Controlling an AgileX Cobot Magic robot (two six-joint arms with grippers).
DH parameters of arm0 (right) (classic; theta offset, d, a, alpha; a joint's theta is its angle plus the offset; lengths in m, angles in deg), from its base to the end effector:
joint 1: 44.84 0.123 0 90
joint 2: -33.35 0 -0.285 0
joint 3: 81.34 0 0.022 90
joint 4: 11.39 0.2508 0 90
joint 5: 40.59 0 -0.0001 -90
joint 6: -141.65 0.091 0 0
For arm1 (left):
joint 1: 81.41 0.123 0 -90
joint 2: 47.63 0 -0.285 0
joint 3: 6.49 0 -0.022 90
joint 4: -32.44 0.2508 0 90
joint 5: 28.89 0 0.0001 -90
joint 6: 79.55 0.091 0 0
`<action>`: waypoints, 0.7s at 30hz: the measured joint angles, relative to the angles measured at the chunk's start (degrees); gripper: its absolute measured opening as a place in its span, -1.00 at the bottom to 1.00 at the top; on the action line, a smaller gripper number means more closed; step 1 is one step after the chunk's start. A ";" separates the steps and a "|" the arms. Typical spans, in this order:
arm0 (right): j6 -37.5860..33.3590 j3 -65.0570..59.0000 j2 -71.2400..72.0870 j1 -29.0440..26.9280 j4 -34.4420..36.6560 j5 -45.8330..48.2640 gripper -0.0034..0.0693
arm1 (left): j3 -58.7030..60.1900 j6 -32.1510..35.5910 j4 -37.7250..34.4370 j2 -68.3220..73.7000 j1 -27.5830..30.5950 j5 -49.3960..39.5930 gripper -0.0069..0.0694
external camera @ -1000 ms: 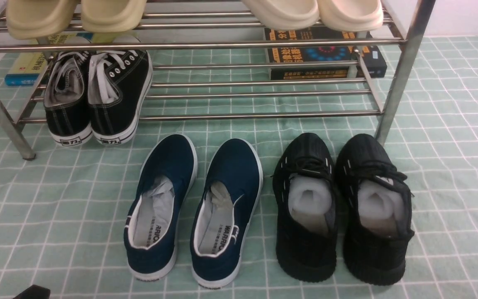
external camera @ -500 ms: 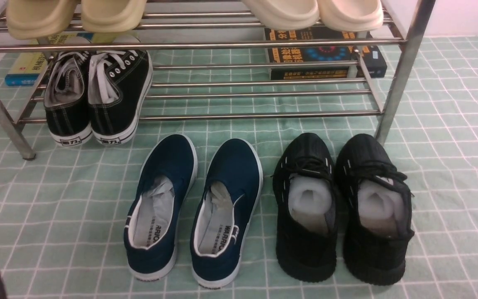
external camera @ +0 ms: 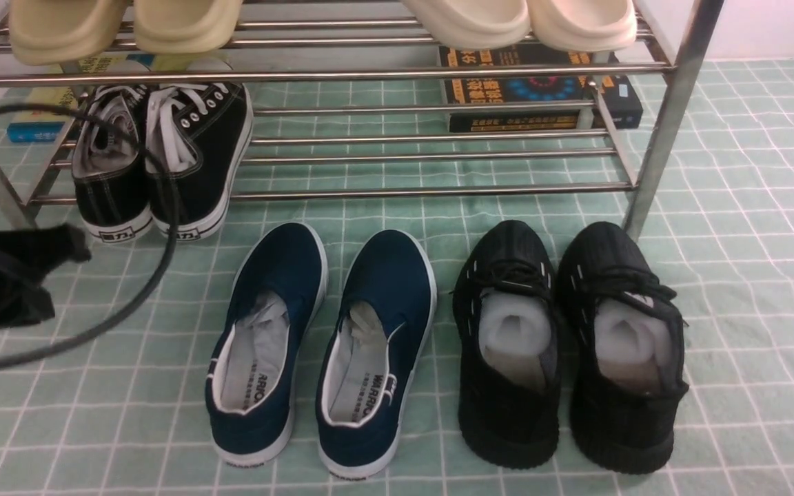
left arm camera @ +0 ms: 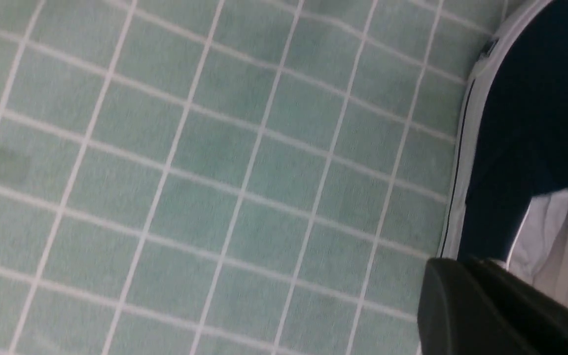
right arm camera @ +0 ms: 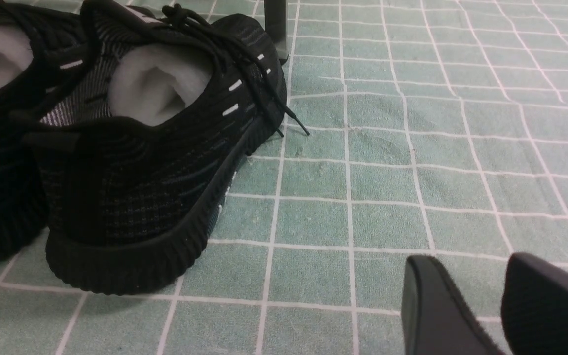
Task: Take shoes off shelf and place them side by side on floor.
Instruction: 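Grasp the leftmost shoe on the bottom shelf of the shoe rack with the left gripper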
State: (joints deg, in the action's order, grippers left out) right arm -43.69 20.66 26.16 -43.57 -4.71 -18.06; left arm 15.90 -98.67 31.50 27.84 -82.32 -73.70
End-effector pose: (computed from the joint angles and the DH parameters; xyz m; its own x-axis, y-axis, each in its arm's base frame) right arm 0.0518 0.0052 0.1741 -0.3029 0.0078 -0.9530 -0.0602 0.9978 0.0273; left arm 0.2350 -0.0048 0.3140 -0.7558 -0.3265 -0.5675 -0.2476 0.9449 -0.2140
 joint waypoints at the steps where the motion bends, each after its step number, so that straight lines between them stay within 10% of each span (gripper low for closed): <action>1: 0.00 0.00 0.00 0.00 0.00 0.00 -0.25 | -0.38 -0.01 0.09 0.73 0.00 0.22 -0.62; 12: 0.00 0.00 0.00 0.00 0.00 0.00 -0.25 | -15.33 -17.45 12.79 17.62 0.00 10.94 0.32; 21: 0.00 0.00 0.00 0.00 0.00 0.00 -0.25 | -27.41 -25.38 18.25 30.81 0.00 6.51 0.35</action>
State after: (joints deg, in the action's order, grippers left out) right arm -43.69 20.66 26.16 -43.57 -4.71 -18.06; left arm -11.51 -124.06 49.75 58.65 -82.32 -67.19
